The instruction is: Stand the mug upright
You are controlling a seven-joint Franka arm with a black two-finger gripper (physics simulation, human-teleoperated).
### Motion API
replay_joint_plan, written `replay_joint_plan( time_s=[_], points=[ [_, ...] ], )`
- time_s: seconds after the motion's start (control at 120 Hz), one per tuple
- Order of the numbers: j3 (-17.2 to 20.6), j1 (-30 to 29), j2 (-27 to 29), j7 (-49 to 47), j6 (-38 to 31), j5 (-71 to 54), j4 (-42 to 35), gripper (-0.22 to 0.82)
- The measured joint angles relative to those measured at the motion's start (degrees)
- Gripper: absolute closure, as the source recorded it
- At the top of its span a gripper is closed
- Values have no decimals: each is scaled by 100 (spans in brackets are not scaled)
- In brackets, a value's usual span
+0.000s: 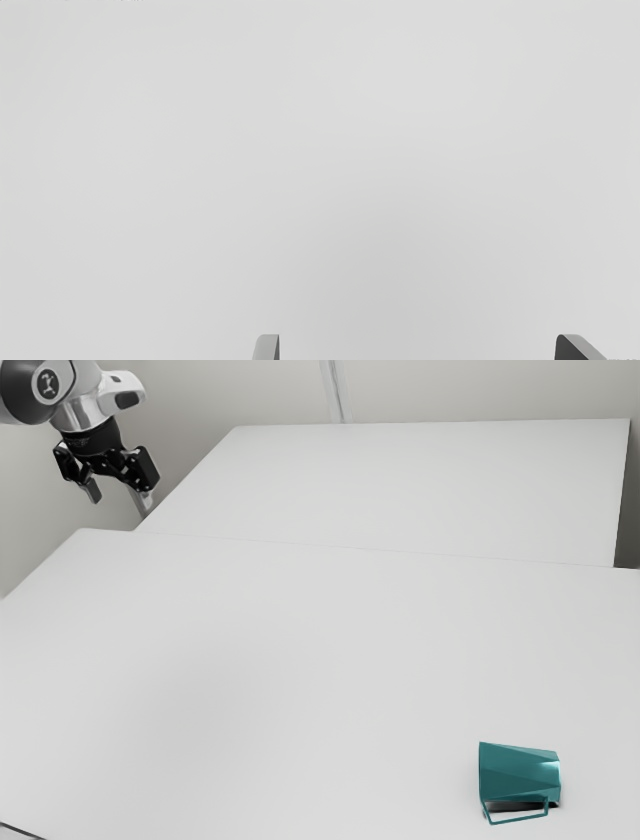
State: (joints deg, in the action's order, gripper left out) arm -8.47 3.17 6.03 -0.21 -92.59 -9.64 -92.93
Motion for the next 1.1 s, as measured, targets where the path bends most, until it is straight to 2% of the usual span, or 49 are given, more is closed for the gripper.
replay_joint_plan(
  time_s=[0.3,0.433,0.733,0.983,1.1],
  points=[
    [50,13,128,150,-133,98,-206,0],
    [58,20,193,195,-410,701,-695,0],
    [658,140,247,131,-898,2670,-2016,0],
    [1497,259,-142,-140,-1397,4085,-2995,0],
    [1769,343,-502,-246,-1750,4920,-3155,0]
  ],
)
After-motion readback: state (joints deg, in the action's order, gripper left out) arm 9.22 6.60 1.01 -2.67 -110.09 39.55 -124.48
